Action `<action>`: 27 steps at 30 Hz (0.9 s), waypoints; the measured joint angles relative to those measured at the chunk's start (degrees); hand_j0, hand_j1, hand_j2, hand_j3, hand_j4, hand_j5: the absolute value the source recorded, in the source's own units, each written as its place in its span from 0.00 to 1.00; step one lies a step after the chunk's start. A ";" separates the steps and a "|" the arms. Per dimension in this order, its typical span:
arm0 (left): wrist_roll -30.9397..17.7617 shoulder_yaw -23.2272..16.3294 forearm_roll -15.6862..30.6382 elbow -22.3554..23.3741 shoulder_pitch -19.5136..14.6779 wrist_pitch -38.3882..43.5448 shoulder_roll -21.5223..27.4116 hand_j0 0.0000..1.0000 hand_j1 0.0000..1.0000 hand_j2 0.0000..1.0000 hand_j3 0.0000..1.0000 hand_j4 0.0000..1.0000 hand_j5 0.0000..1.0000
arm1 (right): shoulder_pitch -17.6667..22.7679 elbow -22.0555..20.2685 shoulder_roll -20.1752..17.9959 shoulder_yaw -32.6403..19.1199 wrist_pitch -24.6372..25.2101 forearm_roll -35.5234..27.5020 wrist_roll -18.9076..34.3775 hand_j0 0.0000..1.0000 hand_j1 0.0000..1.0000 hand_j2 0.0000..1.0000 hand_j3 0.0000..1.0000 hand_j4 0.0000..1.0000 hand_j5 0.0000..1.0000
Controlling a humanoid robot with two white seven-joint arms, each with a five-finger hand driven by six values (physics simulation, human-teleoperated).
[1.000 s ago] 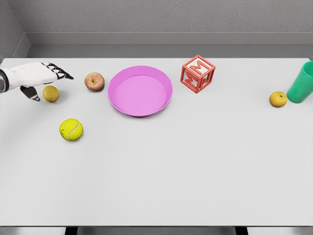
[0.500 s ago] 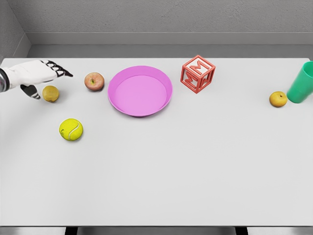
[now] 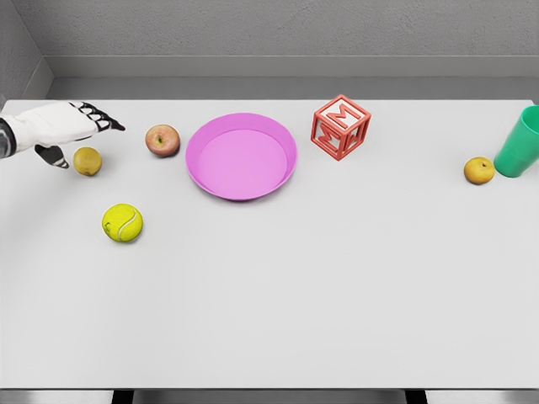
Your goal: Put the lemon on the plate with left arm
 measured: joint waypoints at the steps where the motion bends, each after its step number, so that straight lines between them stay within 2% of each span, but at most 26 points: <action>1: -0.05 -0.07 -0.02 0.00 0.00 0.00 -0.02 1.00 1.00 1.00 1.00 1.00 1.00 | 0.00 -0.01 0.00 0.00 0.00 0.00 0.00 1.00 1.00 1.00 1.00 1.00 1.00; 14: -0.48 -0.18 -5.44 2.41 -0.53 0.00 -0.82 1.00 1.00 1.00 1.00 1.00 1.00 | 0.00 0.00 0.00 0.00 0.00 0.00 0.00 1.00 1.00 1.00 1.00 1.00 1.00; 27: -2.70 -0.25 -8.11 2.68 -1.76 0.00 -2.60 1.00 1.00 1.00 1.00 1.00 1.00 | 0.00 -0.01 0.00 0.00 0.00 0.00 0.00 1.00 1.00 1.00 1.00 1.00 1.00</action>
